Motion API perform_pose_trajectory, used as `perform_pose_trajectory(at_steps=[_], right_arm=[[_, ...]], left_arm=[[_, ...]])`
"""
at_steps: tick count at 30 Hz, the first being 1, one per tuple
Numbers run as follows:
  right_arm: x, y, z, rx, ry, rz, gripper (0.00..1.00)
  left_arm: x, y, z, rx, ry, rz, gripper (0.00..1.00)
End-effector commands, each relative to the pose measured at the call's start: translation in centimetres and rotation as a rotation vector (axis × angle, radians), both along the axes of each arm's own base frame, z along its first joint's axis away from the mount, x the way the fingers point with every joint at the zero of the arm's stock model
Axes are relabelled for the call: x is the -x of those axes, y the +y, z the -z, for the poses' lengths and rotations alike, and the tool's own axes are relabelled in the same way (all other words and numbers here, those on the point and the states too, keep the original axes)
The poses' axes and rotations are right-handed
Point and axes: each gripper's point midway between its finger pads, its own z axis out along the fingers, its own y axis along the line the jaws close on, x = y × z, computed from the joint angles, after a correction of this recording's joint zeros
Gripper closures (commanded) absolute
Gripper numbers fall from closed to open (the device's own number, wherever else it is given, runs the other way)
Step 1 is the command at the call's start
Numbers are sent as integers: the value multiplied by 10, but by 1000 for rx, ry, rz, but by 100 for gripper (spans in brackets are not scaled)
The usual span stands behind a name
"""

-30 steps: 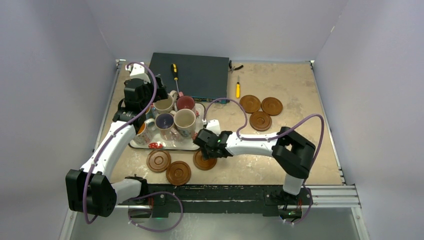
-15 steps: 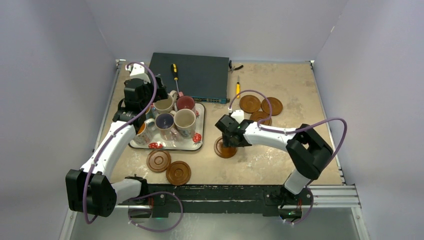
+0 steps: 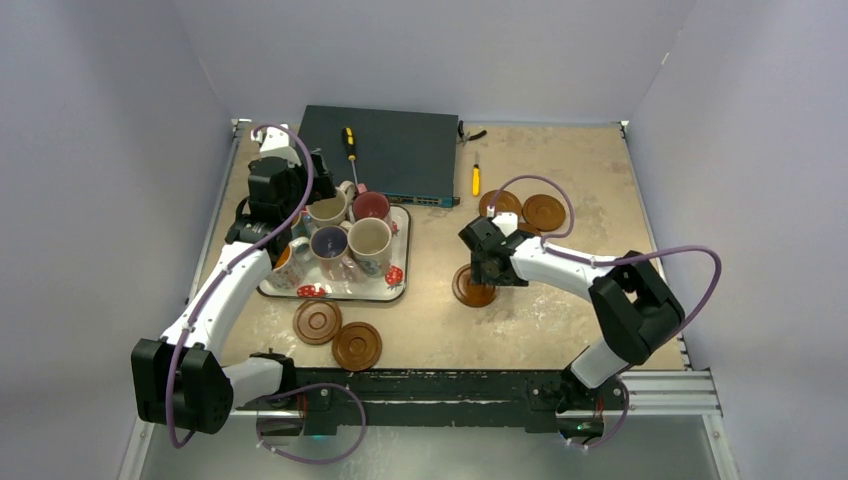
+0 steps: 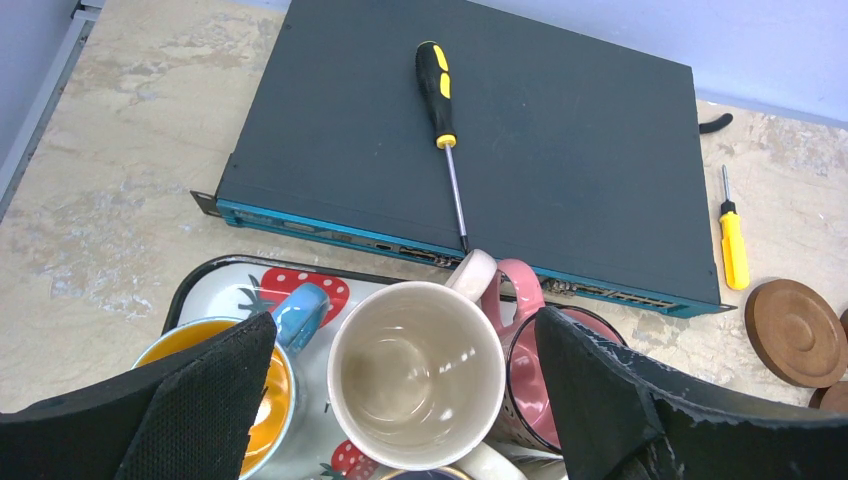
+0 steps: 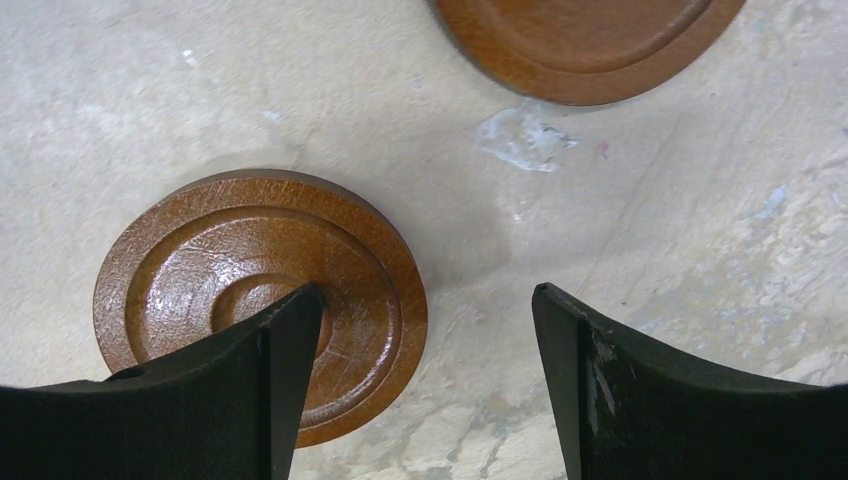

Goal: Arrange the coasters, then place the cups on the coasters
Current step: Move the coaster to the center of the board.

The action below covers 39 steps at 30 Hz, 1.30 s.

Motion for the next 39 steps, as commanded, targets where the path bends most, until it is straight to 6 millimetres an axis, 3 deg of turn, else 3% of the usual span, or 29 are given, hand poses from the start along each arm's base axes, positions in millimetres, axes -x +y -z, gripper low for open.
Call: perform_pose_trajectory(at_steps=[1, 9, 14, 18, 25, 29, 39], right_arm=[[0, -20, -7, 26, -9, 25, 20], [-10, -16, -33, -8, -80, -6, 20], [-10, 1, -47, -77, -95, -67, 18], [-3, 27, -47, -120, -81, -145, 18], [9, 72, -24, -75, -28, -230, 25], [9, 75, -10, -40, 3, -212, 32], [14, 81, 0, -74, 36, -232, 40]], left_arm=[[-2, -4, -13, 6, -38, 10, 4], [-2, -3, -15, 7, -42, 9, 4], [-2, -4, -15, 8, -43, 13, 4], [-2, -4, -15, 9, -45, 12, 4], [-2, -4, -13, 8, -39, 13, 4], [-2, -3, -15, 5, -41, 8, 4], [-2, -3, -16, 5, -44, 7, 4]])
